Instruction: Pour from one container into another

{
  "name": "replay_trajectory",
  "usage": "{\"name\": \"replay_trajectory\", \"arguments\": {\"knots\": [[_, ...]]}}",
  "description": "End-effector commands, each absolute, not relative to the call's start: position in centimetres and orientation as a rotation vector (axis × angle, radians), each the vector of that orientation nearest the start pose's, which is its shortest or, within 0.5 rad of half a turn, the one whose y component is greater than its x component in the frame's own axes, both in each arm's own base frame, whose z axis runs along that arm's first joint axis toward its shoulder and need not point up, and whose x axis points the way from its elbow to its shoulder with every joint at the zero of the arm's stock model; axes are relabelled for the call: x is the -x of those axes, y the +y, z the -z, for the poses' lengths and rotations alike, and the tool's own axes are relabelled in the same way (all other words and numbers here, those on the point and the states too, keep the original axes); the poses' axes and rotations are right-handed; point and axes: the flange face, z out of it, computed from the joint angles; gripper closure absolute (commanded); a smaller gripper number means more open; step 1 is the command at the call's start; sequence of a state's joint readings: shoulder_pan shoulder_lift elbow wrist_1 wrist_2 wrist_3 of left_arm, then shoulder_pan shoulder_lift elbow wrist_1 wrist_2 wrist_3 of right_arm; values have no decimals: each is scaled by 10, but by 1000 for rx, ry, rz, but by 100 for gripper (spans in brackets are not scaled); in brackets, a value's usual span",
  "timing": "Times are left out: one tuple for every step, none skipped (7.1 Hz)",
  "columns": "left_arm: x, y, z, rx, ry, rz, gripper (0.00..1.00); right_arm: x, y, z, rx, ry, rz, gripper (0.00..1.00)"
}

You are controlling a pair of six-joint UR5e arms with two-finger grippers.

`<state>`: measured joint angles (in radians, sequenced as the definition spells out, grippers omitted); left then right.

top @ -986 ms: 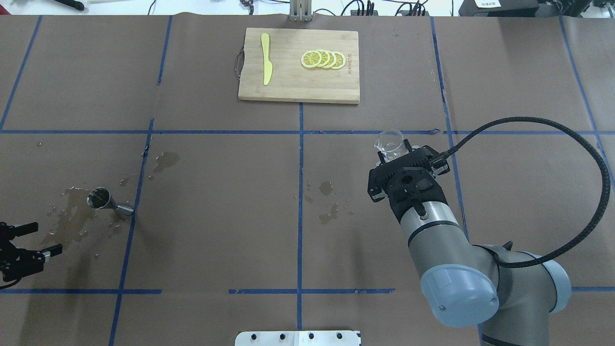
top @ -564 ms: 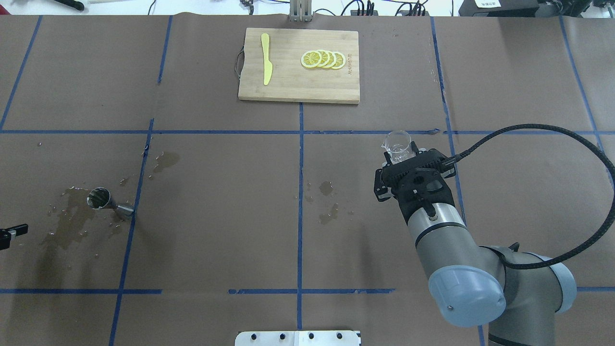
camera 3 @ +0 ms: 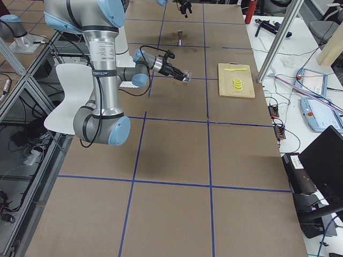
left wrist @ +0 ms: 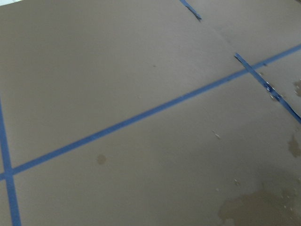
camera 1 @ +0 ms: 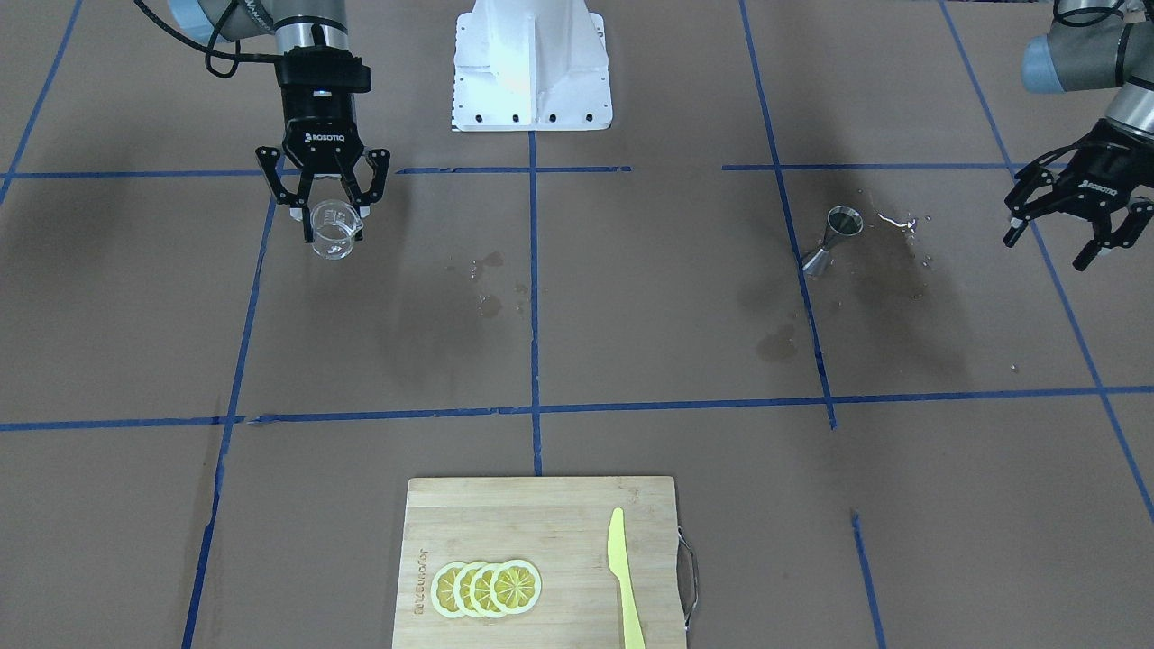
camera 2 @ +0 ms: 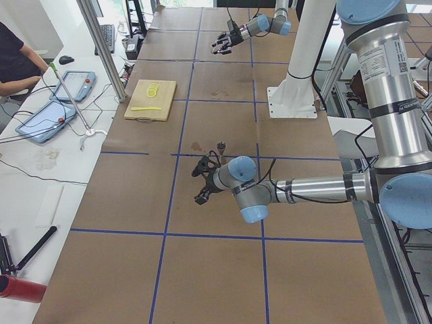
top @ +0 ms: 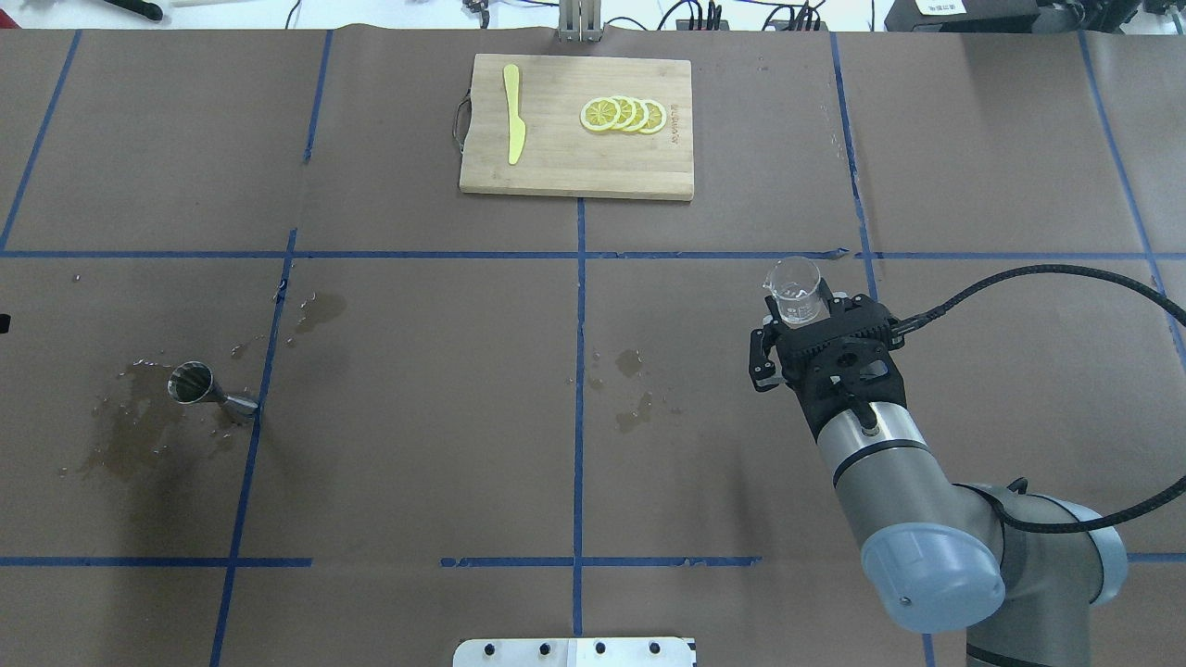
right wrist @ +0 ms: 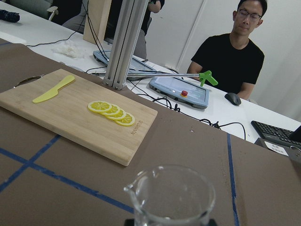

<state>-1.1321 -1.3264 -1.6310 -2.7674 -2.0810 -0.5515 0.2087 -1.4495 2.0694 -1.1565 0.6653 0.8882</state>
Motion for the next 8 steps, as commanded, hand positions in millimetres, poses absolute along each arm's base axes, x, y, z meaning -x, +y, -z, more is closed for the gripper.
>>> {"name": "replay_trajectory", "arguments": {"knots": [[-62, -447, -584, -545, 915, -75, 0, 421, -305, -309, -1132, -528, -113, 100], [-63, -449, -584, -454, 913, -54, 0, 421, -305, -310, -1133, -527, -114, 100], [-62, -450, -577, -416, 902, -37, 0, 421, -305, -311, -1133, -525, -118, 100], [-66, -450, -570, -393, 901, -40, 0, 422, -306, -313, -1132, -527, -131, 100], [-68, -449, -560, -385, 903, -44, 0, 423, -306, -319, -1128, -524, -144, 100], [-68, -449, -554, -366, 900, -38, 0, 423, -304, -324, -1133, -513, -145, 100], [-71, -443, -538, -317, 951, -57, 0, 427, -303, -332, -1130, -516, -180, 100], [-72, -435, -534, -290, 990, -73, 0, 428, -302, -343, -1130, -499, -179, 100]]}}
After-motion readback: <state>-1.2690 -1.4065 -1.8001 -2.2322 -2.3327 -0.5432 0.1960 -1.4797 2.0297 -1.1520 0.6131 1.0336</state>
